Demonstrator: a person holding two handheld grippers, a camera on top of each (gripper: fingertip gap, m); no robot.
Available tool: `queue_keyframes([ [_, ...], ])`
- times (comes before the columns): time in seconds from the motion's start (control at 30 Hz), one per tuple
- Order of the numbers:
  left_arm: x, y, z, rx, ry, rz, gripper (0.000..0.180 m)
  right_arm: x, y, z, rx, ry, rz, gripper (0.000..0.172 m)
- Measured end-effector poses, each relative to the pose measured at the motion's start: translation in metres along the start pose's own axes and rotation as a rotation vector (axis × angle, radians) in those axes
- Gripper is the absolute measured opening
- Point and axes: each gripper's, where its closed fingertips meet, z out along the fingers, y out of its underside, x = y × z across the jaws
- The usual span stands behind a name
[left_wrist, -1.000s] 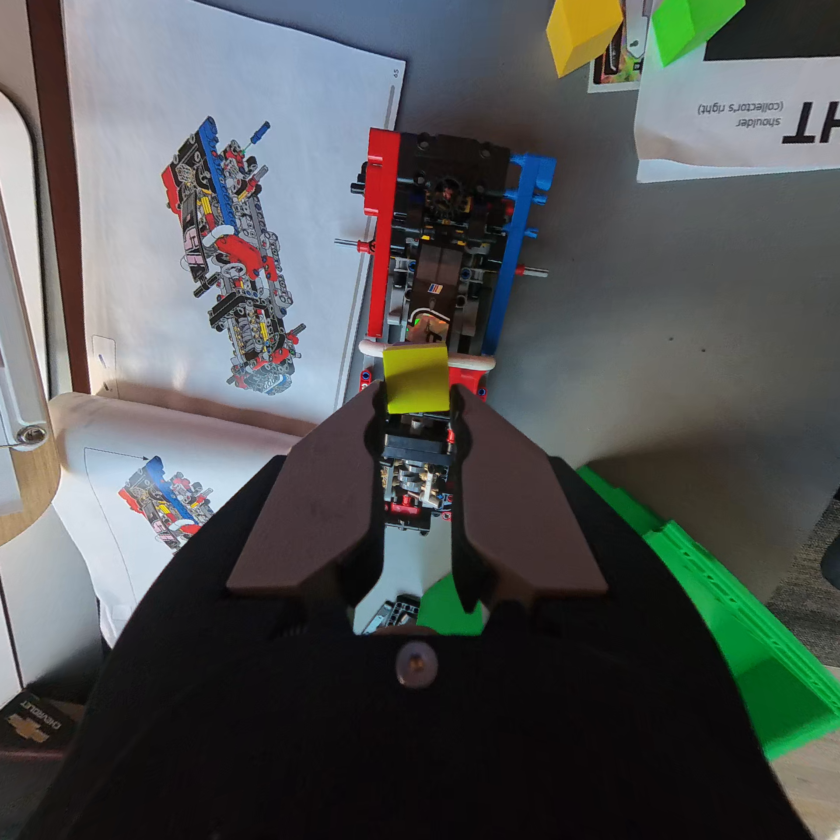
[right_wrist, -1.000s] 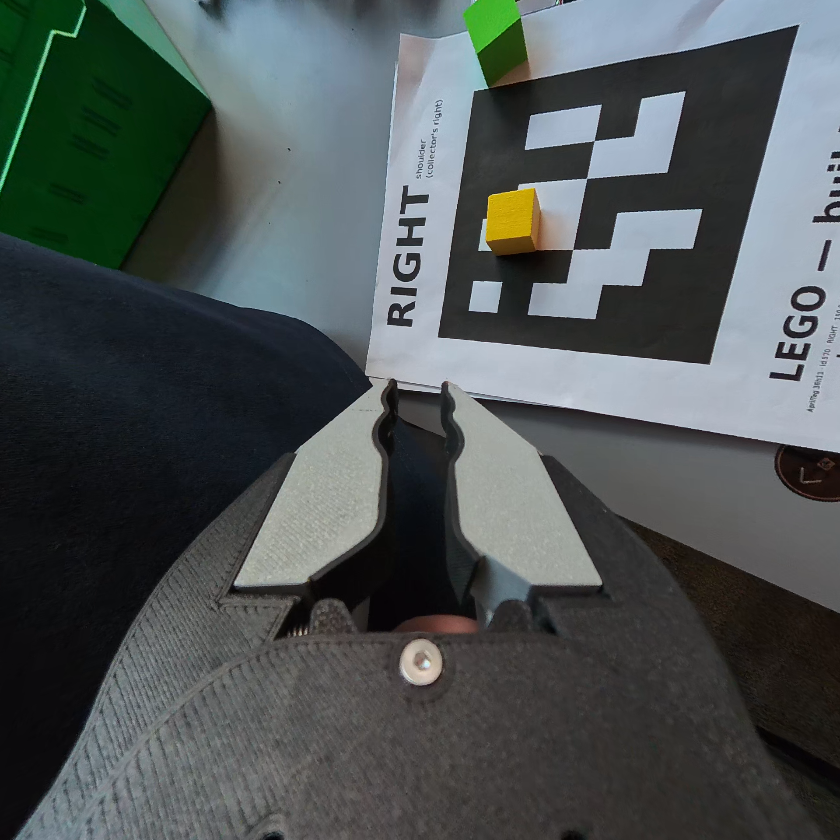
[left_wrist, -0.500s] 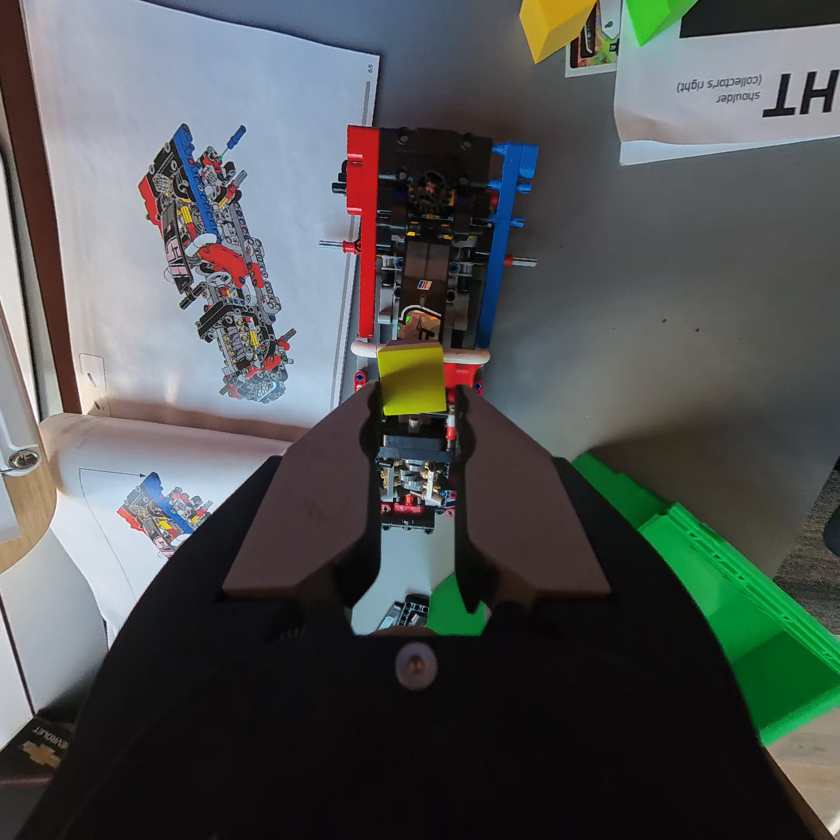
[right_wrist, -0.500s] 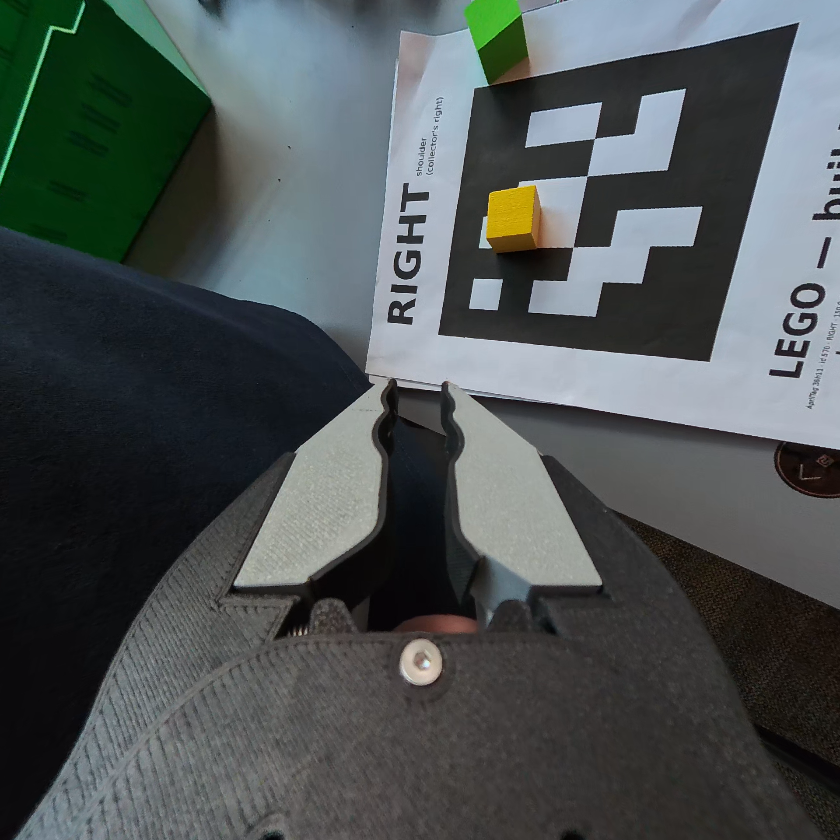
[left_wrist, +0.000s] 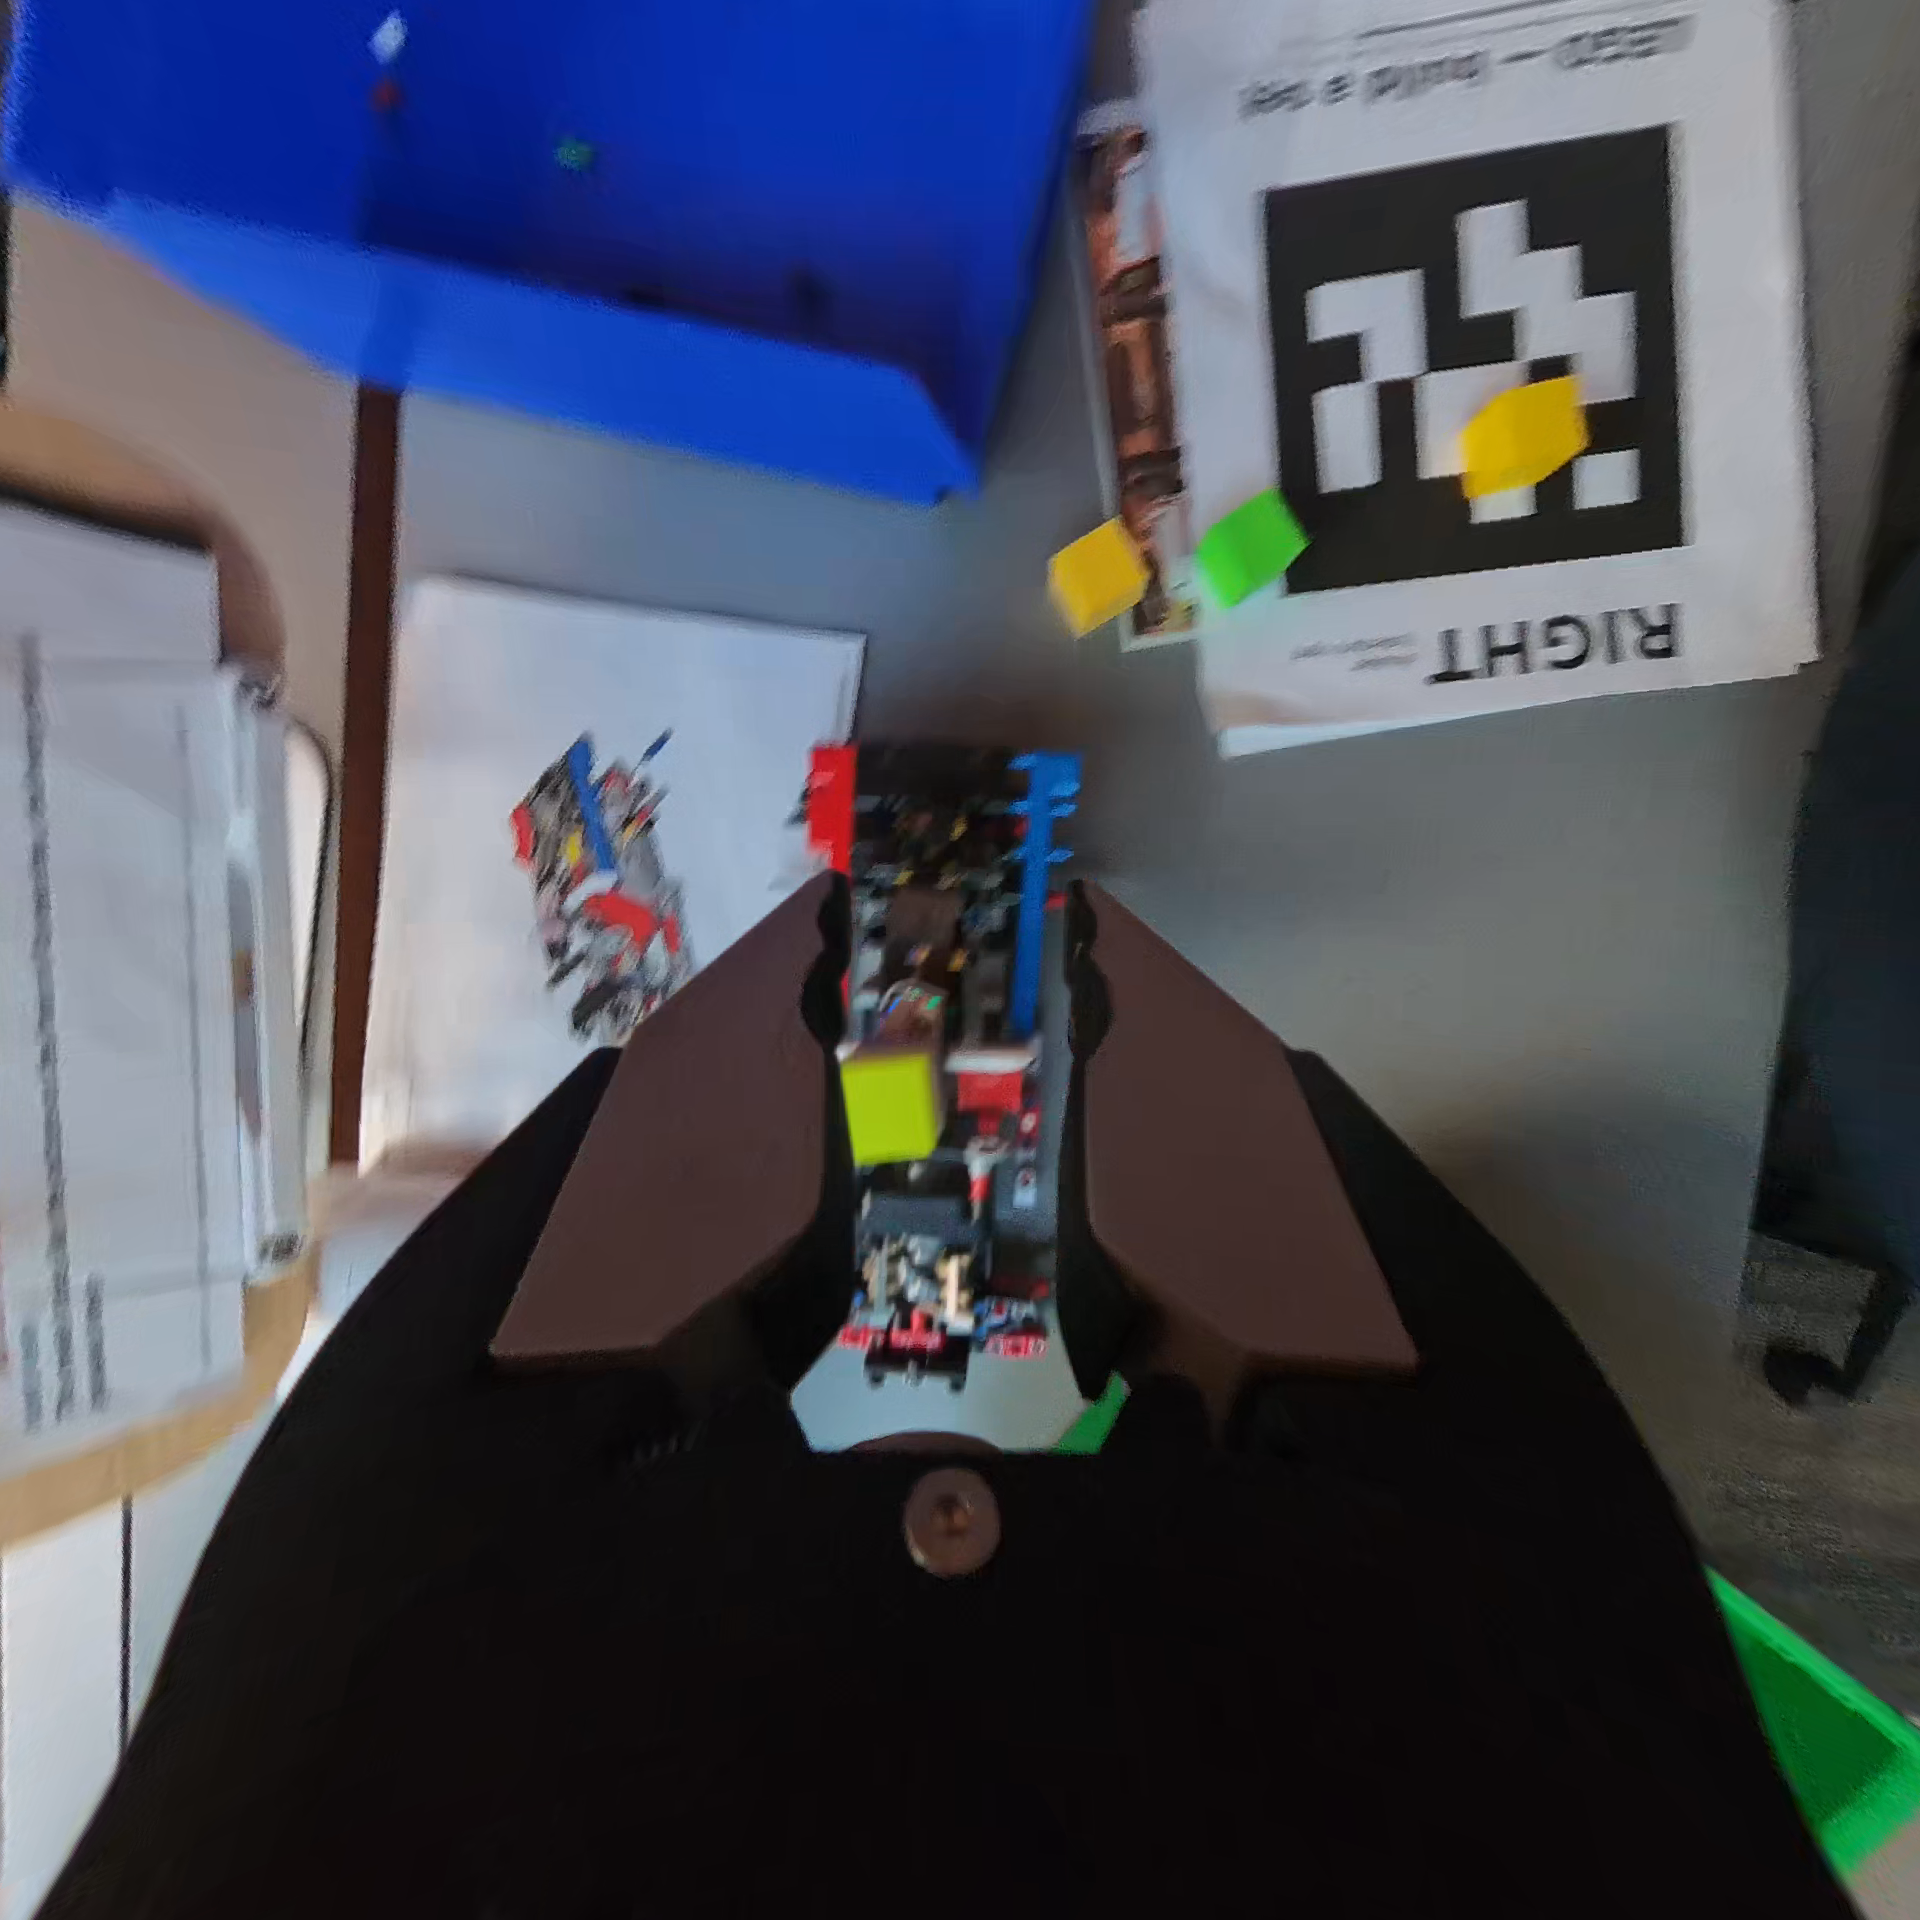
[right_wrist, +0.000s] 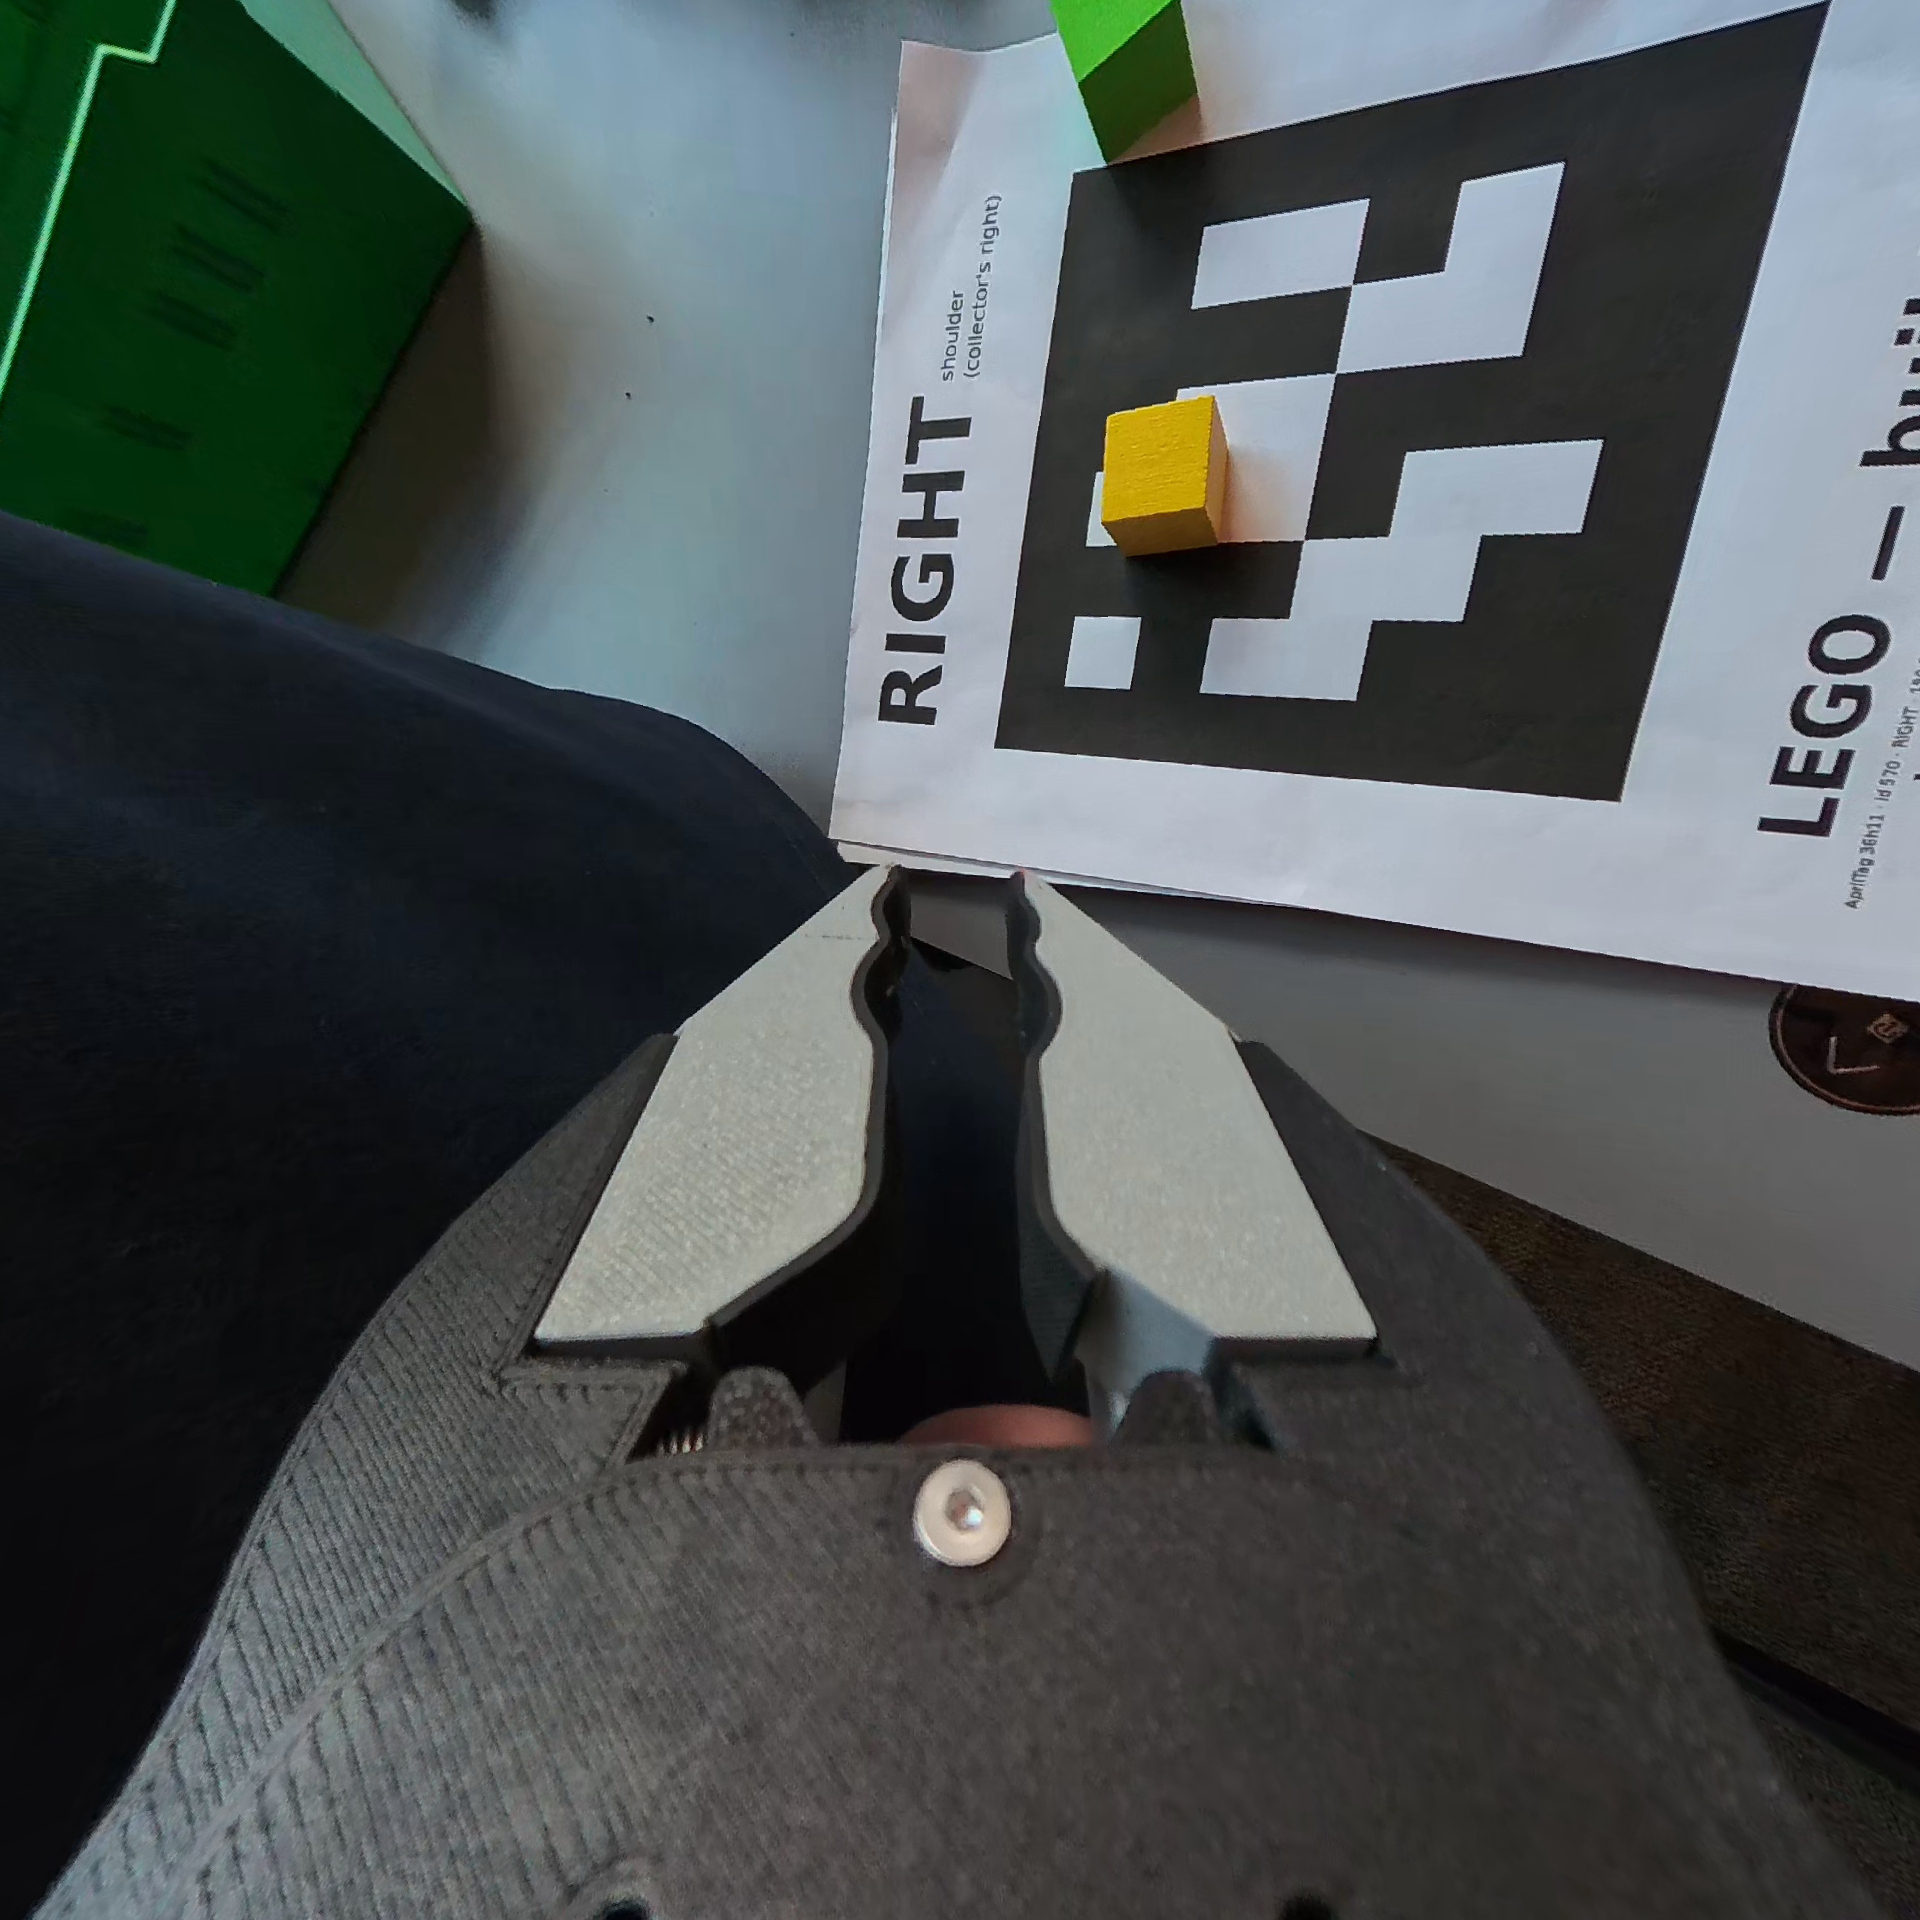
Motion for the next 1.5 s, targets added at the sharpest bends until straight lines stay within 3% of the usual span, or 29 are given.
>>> queue_keyframes([
  [0.13, 0.057, -0.03, 0.05, -0.047, 0.097, 0.217, 0.045, 0.002, 0.001, -0.001, -0.008, 0.0, -0.01, 0.017],
  [0.3, 0.109, -0.046, 0.116, -0.099, 0.262, 0.336, 0.041, 0.008, 0.006, -0.008, -0.004, 0.006, 0.007, 0.017],
  [0.6, 0.112, -0.037, 0.191, -0.299, 0.276, 0.492, 0.036, 0.02, 0.026, -0.022, 0.024, 0.032, 0.088, 0.017],
  [0.67, 0.111, -0.031, 0.2, -0.331, 0.267, 0.504, 0.028, 0.024, 0.029, -0.026, 0.041, 0.042, 0.114, 0.017],
  [0.87, 0.108, -0.023, 0.21, -0.356, 0.225, 0.463, 0.031, 0.029, 0.03, -0.03, 0.064, 0.047, 0.144, 0.017],
  [1.03, 0.107, -0.019, 0.202, -0.353, 0.196, 0.421, 0.03, 0.024, 0.026, -0.024, 0.039, 0.037, 0.101, 0.017],
  [1.13, 0.103, -0.031, 0.179, -0.288, 0.17, 0.353, 0.03, 0.021, 0.023, -0.022, 0.033, 0.031, 0.084, 0.017],
  [1.23, 0.086, -0.051, 0.135, -0.169, 0.103, 0.206, 0.03, 0.019, 0.02, -0.019, 0.031, 0.022, 0.079, 0.017],
  [1.33, 0.054, -0.052, 0.076, -0.119, -0.002, 0.112, 0.03, 0.015, 0.017, -0.014, 0.02, 0.013, 0.058, 0.017],
  [1.5, -0.007, -0.004, 0.002, -0.189, -0.125, -0.064, 0.029, 0.007, 0.012, -0.006, 0.002, -0.002, 0.02, 0.016],
])
